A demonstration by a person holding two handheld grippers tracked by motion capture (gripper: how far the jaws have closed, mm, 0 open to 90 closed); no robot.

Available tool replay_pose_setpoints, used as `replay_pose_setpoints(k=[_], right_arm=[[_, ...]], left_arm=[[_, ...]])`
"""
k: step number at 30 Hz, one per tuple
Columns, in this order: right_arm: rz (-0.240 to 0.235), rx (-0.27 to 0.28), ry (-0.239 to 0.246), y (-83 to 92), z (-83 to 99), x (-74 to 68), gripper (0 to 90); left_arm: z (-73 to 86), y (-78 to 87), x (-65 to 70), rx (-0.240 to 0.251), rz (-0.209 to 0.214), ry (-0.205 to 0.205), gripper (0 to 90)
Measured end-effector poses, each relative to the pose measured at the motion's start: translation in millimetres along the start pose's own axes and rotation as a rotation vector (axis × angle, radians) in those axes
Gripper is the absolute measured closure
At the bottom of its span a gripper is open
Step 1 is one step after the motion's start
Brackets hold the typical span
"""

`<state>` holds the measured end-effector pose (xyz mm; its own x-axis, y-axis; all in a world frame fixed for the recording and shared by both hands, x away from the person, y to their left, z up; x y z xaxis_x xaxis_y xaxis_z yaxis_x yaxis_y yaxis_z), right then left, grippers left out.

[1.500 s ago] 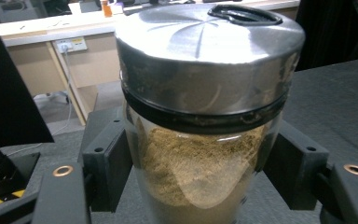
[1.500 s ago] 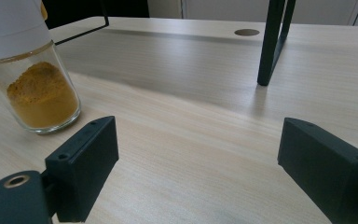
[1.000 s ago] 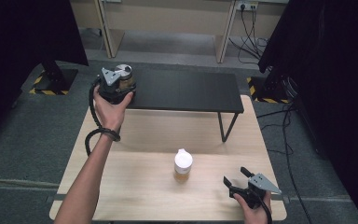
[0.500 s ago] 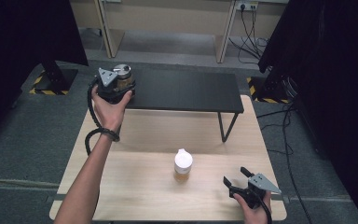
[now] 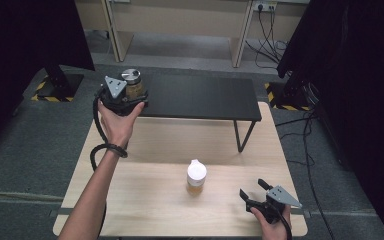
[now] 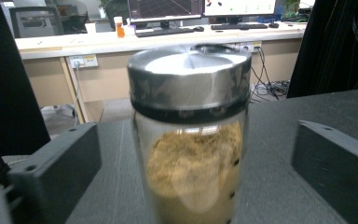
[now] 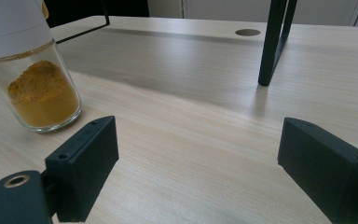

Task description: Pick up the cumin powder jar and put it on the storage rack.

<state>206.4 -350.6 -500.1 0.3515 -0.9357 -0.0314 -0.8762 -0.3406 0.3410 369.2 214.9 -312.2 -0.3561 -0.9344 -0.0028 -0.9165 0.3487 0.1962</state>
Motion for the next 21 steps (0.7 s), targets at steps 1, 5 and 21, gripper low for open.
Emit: replay_pose_setpoints(k=[1,5,21], right_arm=[[0.0,0.0,0.0,0.0,0.0,0.0,12.4],[0.001,0.001,0.002,0.2,0.1,-0.5,12.4],[0.001,0.003,0.0,0.3,0.5,-0.1,12.4]], left_arm=[[0.0,0.4,0.5,-0.007,-0.008,0.002,0.0],[2.5,4.8,0.5,-0.014,-0.01,-0.007,0.0],[1.8,26.7,4.4,0.005,0.006,-0.009,0.0]])
Point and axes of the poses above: each handheld gripper's, and its own axes: y roughly backward along the jaws, z roughly out of its underside, x roughly to its right, the point moved 1 cm from there along -y, roughly forward along the jaws, and after that the axes turned 10 degrees about z, right-handed, at the moved point
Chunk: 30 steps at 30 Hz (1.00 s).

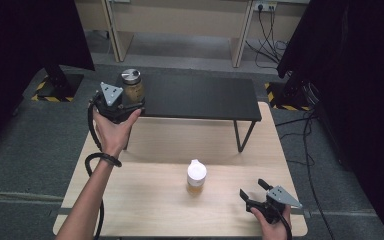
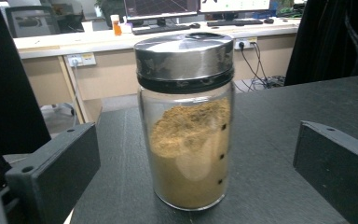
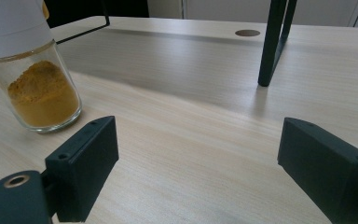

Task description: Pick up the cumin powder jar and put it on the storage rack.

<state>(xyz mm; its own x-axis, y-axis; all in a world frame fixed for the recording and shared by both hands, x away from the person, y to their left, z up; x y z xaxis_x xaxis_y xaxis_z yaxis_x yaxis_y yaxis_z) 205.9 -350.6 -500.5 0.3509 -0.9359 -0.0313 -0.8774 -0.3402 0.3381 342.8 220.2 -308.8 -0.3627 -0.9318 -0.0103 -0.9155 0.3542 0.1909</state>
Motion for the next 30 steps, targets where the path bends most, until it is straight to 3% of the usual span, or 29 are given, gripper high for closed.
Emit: replay_pose_setpoints(k=[11,30], right_arm=[[0.001,0.001,0.003,0.2,0.1,-0.3,12.4],[0.002,-0.003,0.011,-0.1,-0.7,-1.1,12.4]], left_arm=[[2.5,13.8,0.3,-0.02,-0.004,-0.006,0.0],[35.5,36.8,2.8,-0.039,0.021,-0.009,0.0]])
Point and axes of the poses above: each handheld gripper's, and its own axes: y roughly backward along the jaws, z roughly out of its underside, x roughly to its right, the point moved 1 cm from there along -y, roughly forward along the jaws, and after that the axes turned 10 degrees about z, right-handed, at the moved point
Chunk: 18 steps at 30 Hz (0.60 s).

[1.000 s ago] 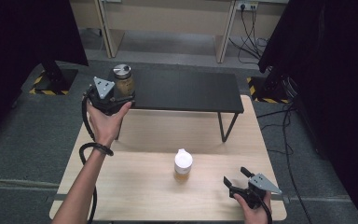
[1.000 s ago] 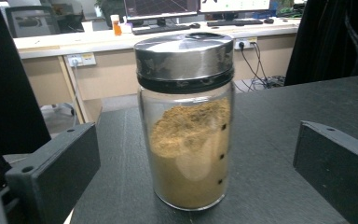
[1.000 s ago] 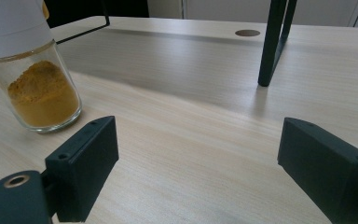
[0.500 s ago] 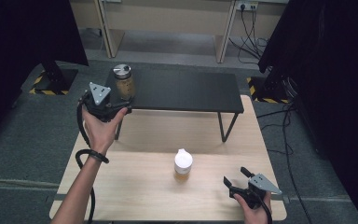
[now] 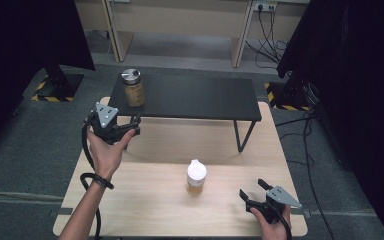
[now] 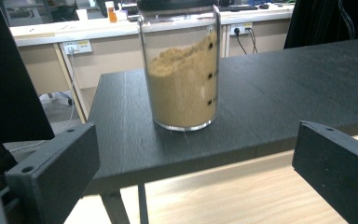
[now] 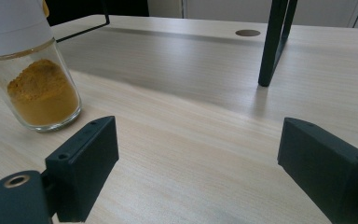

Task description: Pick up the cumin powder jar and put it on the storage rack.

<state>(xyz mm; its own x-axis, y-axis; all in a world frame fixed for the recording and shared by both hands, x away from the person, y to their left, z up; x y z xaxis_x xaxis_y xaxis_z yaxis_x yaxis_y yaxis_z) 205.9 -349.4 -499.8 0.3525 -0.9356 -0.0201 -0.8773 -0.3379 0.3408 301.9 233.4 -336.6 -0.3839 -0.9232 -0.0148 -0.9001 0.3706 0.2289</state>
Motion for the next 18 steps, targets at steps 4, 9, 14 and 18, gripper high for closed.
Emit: replay_pose_setpoints(k=[4,9,14,18], right_arm=[[0.0,-0.001,0.0,-0.1,-0.2,0.1,12.4],[0.001,-0.001,0.001,-0.1,-0.2,-0.3,12.4],[0.001,-0.003,0.004,-0.3,-0.6,-0.5,12.4],[0.002,-0.004,0.007,-0.4,-0.9,-0.9,12.4]], left_arm=[[8.4,4.6,2.0,-0.002,0.005,-0.006,0.0],[17.5,7.4,2.3,-0.019,0.012,0.001,0.1],[28.6,13.7,4.0,-0.026,0.024,0.002,0.1],[37.2,19.4,5.1,-0.029,0.032,0.004,0.1]])
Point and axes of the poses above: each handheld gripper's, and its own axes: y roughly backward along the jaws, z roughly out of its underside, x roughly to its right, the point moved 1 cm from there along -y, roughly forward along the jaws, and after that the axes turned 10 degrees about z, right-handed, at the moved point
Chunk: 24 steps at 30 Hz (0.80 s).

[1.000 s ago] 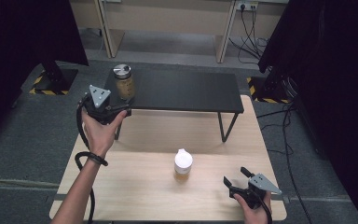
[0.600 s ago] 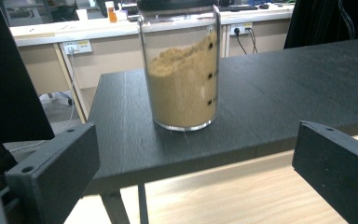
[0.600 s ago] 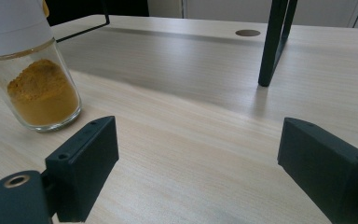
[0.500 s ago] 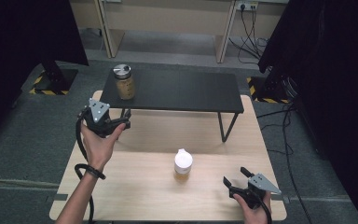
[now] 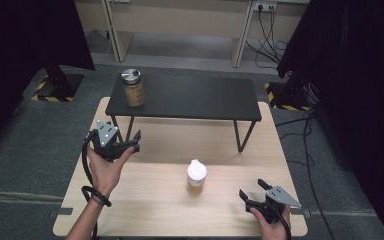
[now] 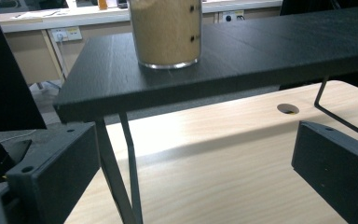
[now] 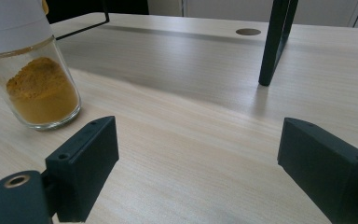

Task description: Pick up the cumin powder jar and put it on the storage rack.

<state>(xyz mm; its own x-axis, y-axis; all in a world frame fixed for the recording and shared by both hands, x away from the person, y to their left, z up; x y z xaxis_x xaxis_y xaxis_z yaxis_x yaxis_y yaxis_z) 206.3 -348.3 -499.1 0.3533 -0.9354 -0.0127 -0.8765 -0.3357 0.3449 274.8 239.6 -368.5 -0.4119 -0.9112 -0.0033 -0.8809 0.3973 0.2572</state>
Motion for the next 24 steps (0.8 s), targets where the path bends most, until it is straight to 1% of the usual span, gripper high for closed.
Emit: replay_pose_setpoints(k=[2,9,12,16,19,24], right_arm=[[0.0,0.0,0.001,0.0,0.0,-0.2,12.4],[0.001,0.0,0.003,-0.1,-0.1,-0.4,12.4],[0.002,-0.005,0.004,-0.2,-1.1,-1.2,12.5],[0.003,-0.004,0.013,-0.2,-1.1,-2.1,12.8],[0.003,-0.004,0.012,-0.1,-1.0,-2.1,12.8],[0.003,-0.007,0.019,-0.7,-1.8,-2.5,12.9]], left_arm=[[5.1,2.6,1.2,-0.002,0.0,-0.002,0.1],[26.4,12.4,3.2,-0.005,0.008,0.009,0.1],[34.0,14.4,1.6,-0.009,0.022,0.035,0.1],[44.3,16.9,1.9,-0.011,0.032,0.051,0.1],[55.7,20.5,2.1,-0.011,0.037,0.064,0.4],[80.2,27.9,3.5,-0.017,0.052,0.081,0.4]])
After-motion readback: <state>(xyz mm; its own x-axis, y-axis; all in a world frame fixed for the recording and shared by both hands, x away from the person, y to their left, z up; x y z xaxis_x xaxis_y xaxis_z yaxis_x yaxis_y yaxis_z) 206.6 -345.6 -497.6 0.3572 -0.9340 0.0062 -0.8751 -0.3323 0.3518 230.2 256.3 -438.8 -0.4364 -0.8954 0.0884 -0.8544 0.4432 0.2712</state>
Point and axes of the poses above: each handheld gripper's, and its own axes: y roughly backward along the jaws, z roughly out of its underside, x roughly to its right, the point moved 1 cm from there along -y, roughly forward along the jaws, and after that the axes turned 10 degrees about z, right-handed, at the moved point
